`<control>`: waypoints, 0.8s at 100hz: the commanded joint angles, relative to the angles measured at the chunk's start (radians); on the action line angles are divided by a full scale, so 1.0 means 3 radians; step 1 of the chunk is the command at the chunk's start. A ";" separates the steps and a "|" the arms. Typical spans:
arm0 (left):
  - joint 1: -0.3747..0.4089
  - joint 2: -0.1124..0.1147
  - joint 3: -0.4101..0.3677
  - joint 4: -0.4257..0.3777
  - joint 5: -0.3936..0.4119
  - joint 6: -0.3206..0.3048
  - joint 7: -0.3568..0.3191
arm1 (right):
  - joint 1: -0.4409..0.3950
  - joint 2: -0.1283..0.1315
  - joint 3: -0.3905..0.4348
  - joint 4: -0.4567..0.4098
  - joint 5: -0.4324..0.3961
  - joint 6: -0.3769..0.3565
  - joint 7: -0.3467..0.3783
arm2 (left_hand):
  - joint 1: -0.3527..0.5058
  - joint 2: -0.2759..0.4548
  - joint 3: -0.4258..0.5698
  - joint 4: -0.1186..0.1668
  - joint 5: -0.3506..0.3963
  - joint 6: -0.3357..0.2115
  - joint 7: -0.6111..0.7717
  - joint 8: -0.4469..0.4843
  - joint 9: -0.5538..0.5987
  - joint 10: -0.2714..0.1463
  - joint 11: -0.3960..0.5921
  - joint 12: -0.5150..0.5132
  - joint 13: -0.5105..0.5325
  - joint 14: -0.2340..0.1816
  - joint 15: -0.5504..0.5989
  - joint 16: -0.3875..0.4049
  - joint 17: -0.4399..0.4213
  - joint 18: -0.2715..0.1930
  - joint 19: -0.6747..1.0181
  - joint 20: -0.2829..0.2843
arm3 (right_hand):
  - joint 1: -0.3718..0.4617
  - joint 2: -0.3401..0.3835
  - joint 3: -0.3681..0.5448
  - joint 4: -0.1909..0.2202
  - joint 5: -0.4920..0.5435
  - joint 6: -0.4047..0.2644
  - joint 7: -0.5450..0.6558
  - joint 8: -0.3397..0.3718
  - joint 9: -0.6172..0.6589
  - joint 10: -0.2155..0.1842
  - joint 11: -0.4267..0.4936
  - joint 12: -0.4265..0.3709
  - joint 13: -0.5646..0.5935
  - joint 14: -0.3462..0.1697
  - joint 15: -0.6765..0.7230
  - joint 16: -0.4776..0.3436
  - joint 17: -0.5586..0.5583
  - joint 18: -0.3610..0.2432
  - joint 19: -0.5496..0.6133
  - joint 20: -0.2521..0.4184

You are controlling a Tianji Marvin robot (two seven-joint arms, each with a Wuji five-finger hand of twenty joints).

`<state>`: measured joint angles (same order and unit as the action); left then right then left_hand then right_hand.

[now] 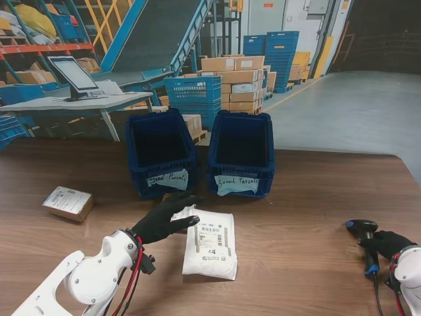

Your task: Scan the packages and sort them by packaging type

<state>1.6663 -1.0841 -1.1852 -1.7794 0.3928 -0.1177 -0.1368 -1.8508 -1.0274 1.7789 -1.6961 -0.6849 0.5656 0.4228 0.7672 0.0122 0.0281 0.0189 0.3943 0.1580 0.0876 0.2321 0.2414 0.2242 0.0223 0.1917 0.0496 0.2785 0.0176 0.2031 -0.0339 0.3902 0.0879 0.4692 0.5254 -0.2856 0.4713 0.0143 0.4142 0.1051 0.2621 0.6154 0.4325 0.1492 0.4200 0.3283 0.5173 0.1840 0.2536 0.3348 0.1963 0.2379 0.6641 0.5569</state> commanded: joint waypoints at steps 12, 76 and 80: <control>0.0023 0.0000 -0.0009 -0.0031 -0.0003 0.0000 -0.0075 | 0.0098 -0.0025 -0.0135 0.0149 -0.0079 -0.0016 -0.0041 | 0.0089 0.0141 -0.0121 0.0028 -0.0022 0.0005 0.0010 0.0043 -0.0016 -0.0010 -0.0055 0.0022 0.0037 0.0052 -0.0002 0.0041 -0.0023 0.0032 0.0066 0.0046 | 0.0001 -0.0158 0.0080 0.0031 0.0069 0.0014 0.0131 0.0079 0.0043 0.0105 0.0395 0.0249 0.0203 -0.0032 0.0352 0.0273 0.0110 -0.0010 0.0253 0.0074; 0.0069 0.0019 -0.0100 -0.0090 -0.0013 0.0038 -0.0171 | 0.0455 -0.0045 -0.0397 0.0533 -0.0266 0.0042 -0.0290 | 0.0083 0.0145 -0.0121 0.0029 -0.0023 0.0004 0.0009 0.0044 -0.0015 -0.0014 -0.0054 0.0023 0.0038 0.0052 -0.0002 0.0042 -0.0024 0.0033 0.0066 0.0047 | 0.1439 -0.1429 0.1967 -0.0580 0.0397 -0.0689 0.2283 0.1042 0.0909 -0.0203 0.1483 0.1345 0.1136 -0.0142 0.1804 0.1403 0.0984 0.0008 0.1411 0.0473; 0.0070 0.0019 -0.0101 -0.0089 -0.0016 0.0036 -0.0173 | 0.0460 -0.0044 -0.0400 0.0532 -0.0262 0.0030 -0.0288 | 0.0085 0.0143 -0.0121 0.0029 -0.0026 0.0003 0.0008 0.0044 -0.0015 -0.0016 -0.0055 0.0023 0.0039 0.0047 -0.0002 0.0042 -0.0024 0.0033 0.0066 0.0048 | 0.1513 -0.1484 0.2096 -0.0613 0.0441 -0.0717 0.2372 0.1121 0.0940 -0.0222 0.1527 0.1359 0.1185 -0.0130 0.1835 0.1430 0.1034 0.0007 0.1453 0.0487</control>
<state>1.6822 -1.0773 -1.2174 -1.7974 0.3924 -0.1081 -0.1704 -1.7128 -1.0313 1.6637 -1.5345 -0.7668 0.5779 0.3196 0.7672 0.0122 0.0281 0.0189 0.3943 0.1581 0.0876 0.2321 0.2414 0.2243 0.0223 0.1917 0.0496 0.2788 0.0176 0.2031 -0.0339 0.3902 0.0879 0.4693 0.8654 -0.7032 0.9803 -0.1409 0.5116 -0.0338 0.8907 0.9084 0.6870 0.1110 0.8408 0.7210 0.8479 0.1265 0.7829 0.7372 0.4894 0.2338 1.0654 0.6859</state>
